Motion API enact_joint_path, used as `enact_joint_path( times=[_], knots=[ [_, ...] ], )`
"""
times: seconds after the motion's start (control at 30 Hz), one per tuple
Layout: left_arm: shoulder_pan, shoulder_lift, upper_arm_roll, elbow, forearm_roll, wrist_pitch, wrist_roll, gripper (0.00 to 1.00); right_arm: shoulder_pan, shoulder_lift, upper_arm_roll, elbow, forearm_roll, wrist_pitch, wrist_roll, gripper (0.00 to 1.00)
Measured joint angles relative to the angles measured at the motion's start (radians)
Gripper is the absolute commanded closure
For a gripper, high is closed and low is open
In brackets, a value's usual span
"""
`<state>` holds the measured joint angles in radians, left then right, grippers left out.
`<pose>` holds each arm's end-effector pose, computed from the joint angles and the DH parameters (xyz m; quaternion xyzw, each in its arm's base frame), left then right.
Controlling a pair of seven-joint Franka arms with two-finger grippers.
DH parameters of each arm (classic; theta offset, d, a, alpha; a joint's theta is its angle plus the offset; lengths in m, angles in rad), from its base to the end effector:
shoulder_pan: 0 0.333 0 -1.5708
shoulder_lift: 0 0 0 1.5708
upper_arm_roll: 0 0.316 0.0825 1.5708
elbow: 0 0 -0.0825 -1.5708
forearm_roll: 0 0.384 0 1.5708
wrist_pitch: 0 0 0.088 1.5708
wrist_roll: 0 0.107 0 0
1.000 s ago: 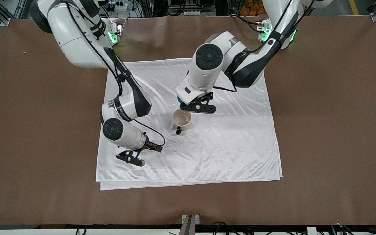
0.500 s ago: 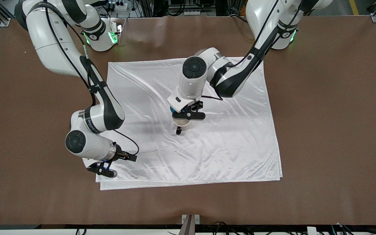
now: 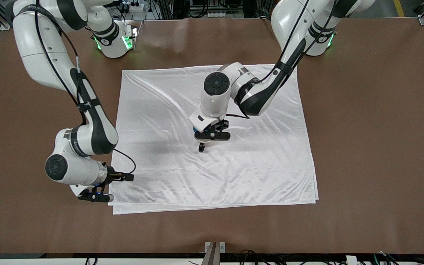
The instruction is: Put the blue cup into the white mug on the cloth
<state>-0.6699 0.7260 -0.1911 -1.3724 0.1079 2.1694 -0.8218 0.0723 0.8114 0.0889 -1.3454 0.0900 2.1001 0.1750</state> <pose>0.5086 -0.5384 0.2987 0.9987 -0.0219 0.0158 0.0423 0.7257 0.1081 0.2374 -0.9962 0.0435 0.0386 0.0652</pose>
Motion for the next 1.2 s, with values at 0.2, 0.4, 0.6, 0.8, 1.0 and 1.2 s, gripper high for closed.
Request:
enact_joint_path(
  times=[0.2,0.4,0.6,0.8,1.0,1.2],
  knots=[
    [-0.012,0.004,0.002,0.0,0.008,0.0,0.0,1.0,-0.031,0.0,-0.002,0.0,0.0,-0.016,-0.074,0.0],
    [-0.013,0.012,0.003,0.0,0.046,0.0,0.0,0.69,-0.032,-0.017,-0.027,-0.007,-0.006,-0.032,-0.119,0.0],
    [-0.013,0.019,0.006,0.0,0.066,0.0,0.0,0.0,-0.032,-0.111,-0.049,-0.06,-0.085,-0.063,-0.126,0.0],
    [-0.012,0.013,0.01,0.015,0.083,-0.003,0.0,0.0,-0.031,-0.255,-0.05,-0.126,-0.12,-0.174,-0.127,0.0],
    [0.008,-0.075,0.019,0.058,0.09,-0.084,0.0,0.0,-0.027,-0.396,-0.049,-0.166,-0.124,-0.301,-0.128,0.0],
    [0.093,-0.269,0.024,0.079,0.098,-0.317,0.022,0.0,-0.021,-0.524,-0.047,-0.172,-0.126,-0.419,-0.129,0.0]
  ],
)
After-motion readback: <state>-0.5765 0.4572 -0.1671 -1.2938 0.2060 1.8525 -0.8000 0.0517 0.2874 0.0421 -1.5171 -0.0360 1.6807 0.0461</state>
